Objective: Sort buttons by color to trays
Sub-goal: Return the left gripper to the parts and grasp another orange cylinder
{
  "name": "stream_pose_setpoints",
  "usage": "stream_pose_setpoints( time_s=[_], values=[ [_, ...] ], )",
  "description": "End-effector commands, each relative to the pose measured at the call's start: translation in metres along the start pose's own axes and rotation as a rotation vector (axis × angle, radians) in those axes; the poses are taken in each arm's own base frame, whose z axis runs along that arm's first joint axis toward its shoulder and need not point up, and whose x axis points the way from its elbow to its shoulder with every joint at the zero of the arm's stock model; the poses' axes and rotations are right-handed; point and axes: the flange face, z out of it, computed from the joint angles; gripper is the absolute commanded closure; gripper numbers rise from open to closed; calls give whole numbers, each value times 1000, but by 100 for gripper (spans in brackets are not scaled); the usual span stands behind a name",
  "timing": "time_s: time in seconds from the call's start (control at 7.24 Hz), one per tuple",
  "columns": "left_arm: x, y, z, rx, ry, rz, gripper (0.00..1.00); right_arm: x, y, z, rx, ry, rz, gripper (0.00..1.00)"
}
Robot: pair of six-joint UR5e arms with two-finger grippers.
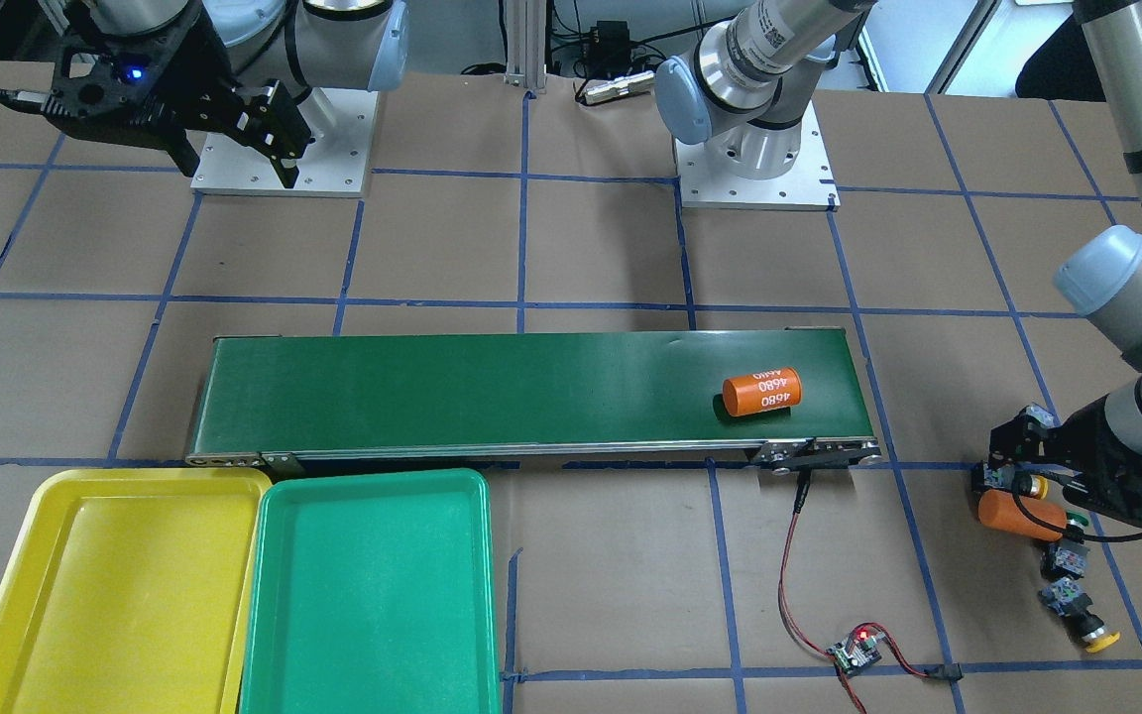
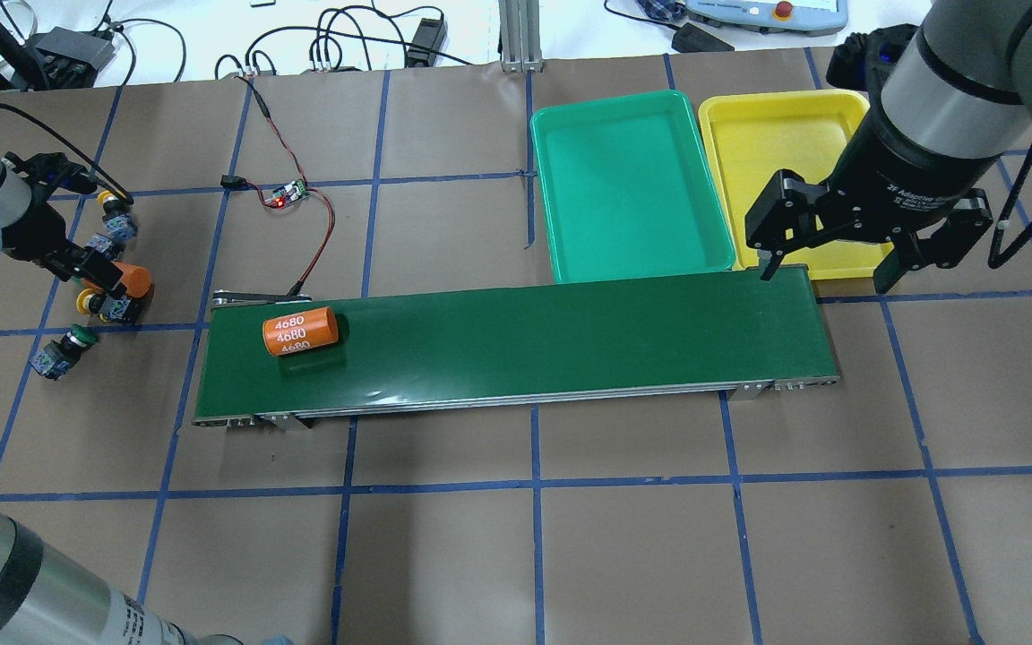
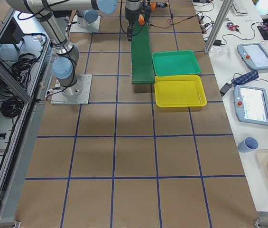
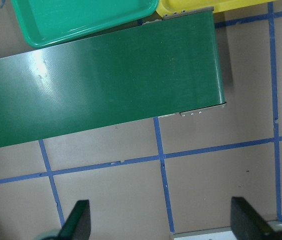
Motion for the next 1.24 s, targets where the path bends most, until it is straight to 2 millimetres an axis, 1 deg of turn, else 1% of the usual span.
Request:
stream_pose_setpoints(
  time_s=[0.0,0.14,0.28,0.41,0.69,0.97,1.1],
  values=[
    [-6,-3,14,-4,-13,51,0,0,0,1,-4,2,0,0],
    [-7,-3,14,-3,-12,45,0,0,0,1,-4,2,-2,0],
    [-2,-6,15,2,0,42,0,1,0,2,-7,2,2,0],
    [-3,-7,15,10,2,24,0,1,3,6,-15,3,0,0],
    [-1,-9,15,12,4,-107,0,1,3,9,-22,6,-1,0],
    [-2,-10,19,9,3,-90,0,1,4,9,-21,6,-1,0],
    [-3,-9,17,11,1,-89,0,1,4,9,-21,6,1,0]
  ],
)
